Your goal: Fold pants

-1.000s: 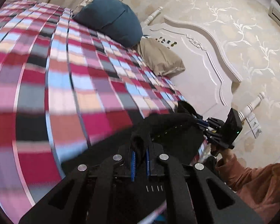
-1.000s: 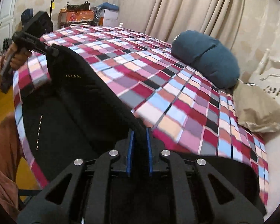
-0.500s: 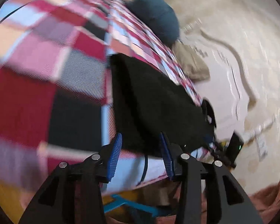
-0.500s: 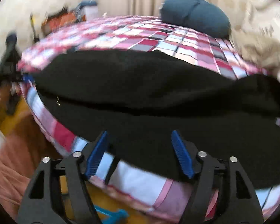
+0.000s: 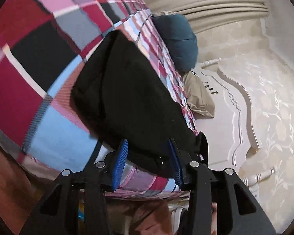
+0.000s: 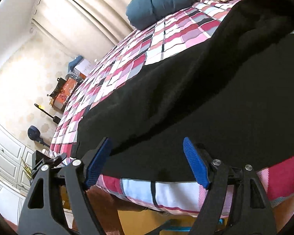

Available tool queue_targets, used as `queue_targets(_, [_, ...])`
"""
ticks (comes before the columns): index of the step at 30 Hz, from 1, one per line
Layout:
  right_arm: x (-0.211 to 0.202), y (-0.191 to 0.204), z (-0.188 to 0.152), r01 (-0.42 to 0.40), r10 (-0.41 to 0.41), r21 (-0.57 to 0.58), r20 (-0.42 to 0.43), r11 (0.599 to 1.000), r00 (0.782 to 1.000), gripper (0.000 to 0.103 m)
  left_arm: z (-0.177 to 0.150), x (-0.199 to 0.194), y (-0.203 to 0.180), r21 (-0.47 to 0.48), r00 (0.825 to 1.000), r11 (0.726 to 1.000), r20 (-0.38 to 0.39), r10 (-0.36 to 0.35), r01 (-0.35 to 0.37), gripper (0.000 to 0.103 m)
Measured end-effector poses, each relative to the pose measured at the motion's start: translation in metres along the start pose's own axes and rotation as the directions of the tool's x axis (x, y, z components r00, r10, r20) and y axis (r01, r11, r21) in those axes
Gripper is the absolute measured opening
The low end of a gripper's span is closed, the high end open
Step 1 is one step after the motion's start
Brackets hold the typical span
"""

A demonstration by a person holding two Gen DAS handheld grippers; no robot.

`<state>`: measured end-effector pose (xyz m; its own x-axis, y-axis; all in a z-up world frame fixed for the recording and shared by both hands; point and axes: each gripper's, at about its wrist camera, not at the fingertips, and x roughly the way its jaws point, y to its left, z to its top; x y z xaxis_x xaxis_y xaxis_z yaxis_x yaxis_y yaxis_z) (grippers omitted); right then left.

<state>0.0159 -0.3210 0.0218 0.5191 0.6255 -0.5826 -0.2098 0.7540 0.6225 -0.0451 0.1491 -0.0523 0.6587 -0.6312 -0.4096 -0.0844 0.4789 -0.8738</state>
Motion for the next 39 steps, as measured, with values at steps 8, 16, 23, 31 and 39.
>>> queue_targets(8, [0.008,-0.003,-0.004,-0.029,0.029,0.048,-0.002,0.998,1.0,0.082,-0.005,-0.003,0.006,-0.087,0.998,0.996,0.054,0.022,-0.017,0.042])
queue_targets(16, [0.011,-0.003,-0.003,-0.04,0.04,0.067,0.004,0.997,0.999,0.082,-0.013,-0.017,0.005,-0.081,0.984,0.989,0.12,0.133,-0.123,0.042])
queue_targets(23, [0.017,-0.007,0.006,-0.057,0.054,0.113,0.024,0.992,0.998,0.082,-0.005,-0.011,0.004,-0.125,0.977,0.985,0.159,0.141,-0.122,0.042])
queue_targets(31, [0.032,-0.017,0.024,-0.001,-0.012,0.209,0.063,0.978,0.998,0.08,-0.003,-0.002,-0.002,-0.094,0.951,0.959,0.137,0.277,-0.266,0.009])
queue_targets(39, [0.047,-0.023,0.029,0.055,-0.069,0.258,0.046,0.964,0.997,0.01,0.009,-0.008,-0.013,-0.04,0.942,0.959,0.177,0.285,-0.282,0.008])
